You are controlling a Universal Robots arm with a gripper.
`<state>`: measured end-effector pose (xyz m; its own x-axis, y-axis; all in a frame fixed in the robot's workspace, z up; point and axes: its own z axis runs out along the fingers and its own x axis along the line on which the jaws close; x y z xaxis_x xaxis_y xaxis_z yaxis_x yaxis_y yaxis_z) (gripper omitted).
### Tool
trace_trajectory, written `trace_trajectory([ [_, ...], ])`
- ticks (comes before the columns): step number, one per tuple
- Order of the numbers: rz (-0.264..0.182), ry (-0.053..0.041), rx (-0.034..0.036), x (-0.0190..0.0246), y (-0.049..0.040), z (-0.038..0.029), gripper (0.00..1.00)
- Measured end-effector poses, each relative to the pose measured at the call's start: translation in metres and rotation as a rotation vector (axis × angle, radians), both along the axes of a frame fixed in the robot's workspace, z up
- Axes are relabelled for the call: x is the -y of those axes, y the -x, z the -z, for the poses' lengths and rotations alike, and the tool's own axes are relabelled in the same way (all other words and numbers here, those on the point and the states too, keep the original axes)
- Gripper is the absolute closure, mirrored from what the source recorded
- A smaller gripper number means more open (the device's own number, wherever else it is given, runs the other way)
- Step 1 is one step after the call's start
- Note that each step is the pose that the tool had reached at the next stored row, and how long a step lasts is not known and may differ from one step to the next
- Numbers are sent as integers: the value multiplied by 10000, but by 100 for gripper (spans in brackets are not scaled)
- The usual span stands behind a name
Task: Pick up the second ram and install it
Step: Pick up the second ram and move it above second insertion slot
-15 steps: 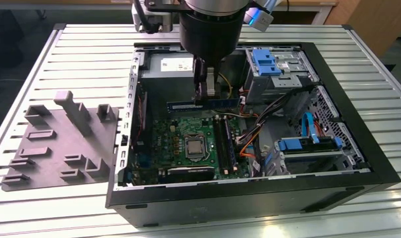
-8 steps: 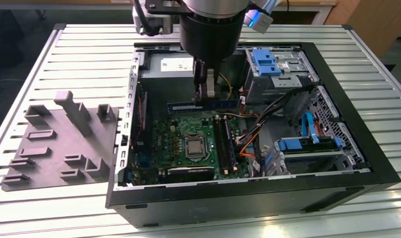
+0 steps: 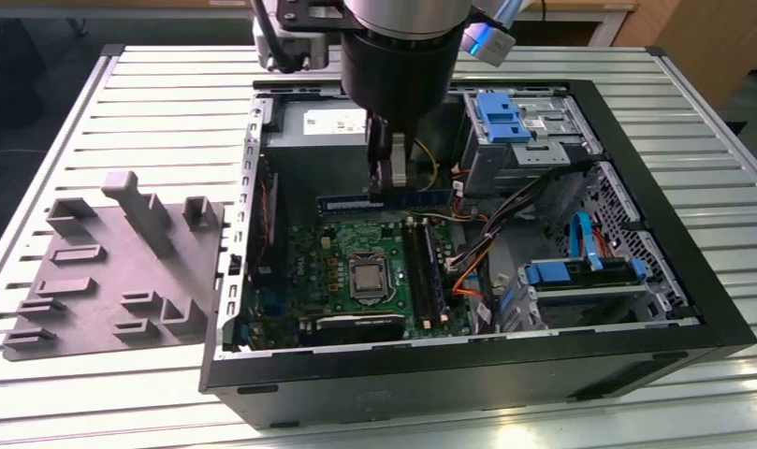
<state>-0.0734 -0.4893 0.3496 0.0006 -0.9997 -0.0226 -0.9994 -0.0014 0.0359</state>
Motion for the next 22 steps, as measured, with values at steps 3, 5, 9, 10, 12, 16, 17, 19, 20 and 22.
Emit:
trace_trajectory([
  [3, 0, 0, 0, 0, -1, 11, 89],
  [5, 0, -1, 0, 0, -2, 19, 89],
  [9, 0, -1, 0, 0, -3, 39, 89],
  [10, 0, -1, 0, 0, -4, 45, 89],
  [12, 0, 0, 0, 0, -5, 61, 89],
  [16, 0, 0, 0, 0, -6, 100, 89],
  [17, -1, -1, 0, 0, -6, 111, 89],
  [19, 0, 0, 0, 0, -6, 130, 89],
  [20, 0, 0, 0, 0, -6, 138, 89],
  [22, 0, 3, -2, 0, -6, 142, 89],
])
